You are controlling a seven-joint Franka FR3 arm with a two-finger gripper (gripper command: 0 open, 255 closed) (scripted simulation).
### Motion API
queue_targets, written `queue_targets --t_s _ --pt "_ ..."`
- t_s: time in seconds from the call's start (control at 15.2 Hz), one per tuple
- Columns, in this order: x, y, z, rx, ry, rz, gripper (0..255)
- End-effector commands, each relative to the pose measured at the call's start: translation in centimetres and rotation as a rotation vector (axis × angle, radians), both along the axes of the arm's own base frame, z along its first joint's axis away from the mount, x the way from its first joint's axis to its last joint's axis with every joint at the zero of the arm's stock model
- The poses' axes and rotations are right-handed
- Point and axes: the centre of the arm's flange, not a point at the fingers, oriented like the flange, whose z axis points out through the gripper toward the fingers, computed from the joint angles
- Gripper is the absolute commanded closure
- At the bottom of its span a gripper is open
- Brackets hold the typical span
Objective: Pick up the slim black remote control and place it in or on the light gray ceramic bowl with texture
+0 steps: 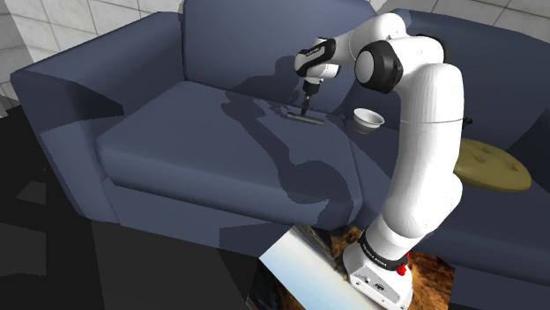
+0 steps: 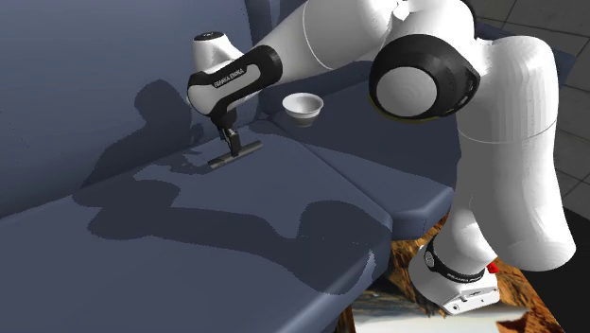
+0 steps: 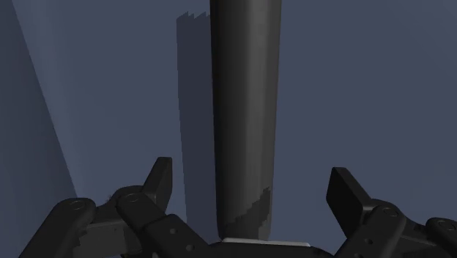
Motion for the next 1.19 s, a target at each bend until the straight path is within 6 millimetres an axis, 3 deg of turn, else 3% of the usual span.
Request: queue_targets --t_s 0.0,0.26,0.79,0.86,1.12 --pt "0.1 -0.2 -1.0 0.0 -0.001 0.003 0" --pt "0.3 -0.3 -3.4 0.0 -0.001 0.003 0" --pt "0.3 -0.3 -3.4 0.0 -0.001 0.003 0" --pt "0.3 -0.3 -3.4 0.0 -0.001 0.003 255" --pt "0.3 -0.3 -3.5 0.001 -0.001 0.003 255"
